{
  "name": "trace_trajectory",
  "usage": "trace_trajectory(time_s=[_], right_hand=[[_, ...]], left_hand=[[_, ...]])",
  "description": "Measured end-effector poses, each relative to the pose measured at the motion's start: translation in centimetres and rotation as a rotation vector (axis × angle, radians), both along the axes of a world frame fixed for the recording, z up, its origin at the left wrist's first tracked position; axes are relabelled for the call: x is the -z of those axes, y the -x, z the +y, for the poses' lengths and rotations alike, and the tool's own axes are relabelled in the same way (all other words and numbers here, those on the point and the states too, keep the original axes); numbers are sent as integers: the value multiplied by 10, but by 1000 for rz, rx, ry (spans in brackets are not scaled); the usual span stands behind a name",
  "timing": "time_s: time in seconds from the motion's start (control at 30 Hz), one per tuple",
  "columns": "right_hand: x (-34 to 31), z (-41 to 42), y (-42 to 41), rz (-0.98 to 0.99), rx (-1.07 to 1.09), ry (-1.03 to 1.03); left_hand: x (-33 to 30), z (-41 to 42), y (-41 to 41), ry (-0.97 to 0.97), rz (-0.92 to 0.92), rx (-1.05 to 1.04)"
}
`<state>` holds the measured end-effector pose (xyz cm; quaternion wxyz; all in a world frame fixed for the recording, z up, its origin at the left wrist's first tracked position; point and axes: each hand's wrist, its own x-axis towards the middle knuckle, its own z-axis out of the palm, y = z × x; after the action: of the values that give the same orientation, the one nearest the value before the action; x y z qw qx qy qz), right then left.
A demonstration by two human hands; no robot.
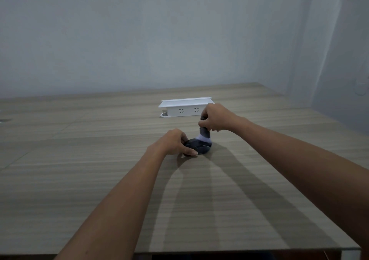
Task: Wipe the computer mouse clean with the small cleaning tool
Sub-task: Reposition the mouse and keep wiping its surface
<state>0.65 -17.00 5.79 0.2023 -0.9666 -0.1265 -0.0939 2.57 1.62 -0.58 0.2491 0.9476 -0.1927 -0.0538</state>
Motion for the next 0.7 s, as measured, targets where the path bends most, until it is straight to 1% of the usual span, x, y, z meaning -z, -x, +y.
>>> trace_trajectory(time_s=[0.07,0.1,0.23,0.3,0.4,0.47,0.53,0.63,0.7], right_hand=[[1,0,2,-28,5,83],[2,2,3,-29,-3,80],[5,9,3,19,-55,-131],[7,9,3,16,-45,-161],[8,-2,1,-39,28,-37],[12,-13,0,-29,63,10],[18,-20,1,-7,52,-19],[19,-19,4,-45,1,-85],[17,-18,7,-54,-32,-189]], left_hand=[[0,-1,1,6,1,-12],[0,-2,1,4,5,-18],[1,-3,0,-22,1,-33],[0,-4,1,-39,-15,-41],[-1,-6,2,-47,-12,-46],[-1,-7,2,-48,-7,-46],[0,-7,1,-54,-4,-37],[-1,-7,1,-51,-1,-38],[-2,-7,2,-50,11,-43]])
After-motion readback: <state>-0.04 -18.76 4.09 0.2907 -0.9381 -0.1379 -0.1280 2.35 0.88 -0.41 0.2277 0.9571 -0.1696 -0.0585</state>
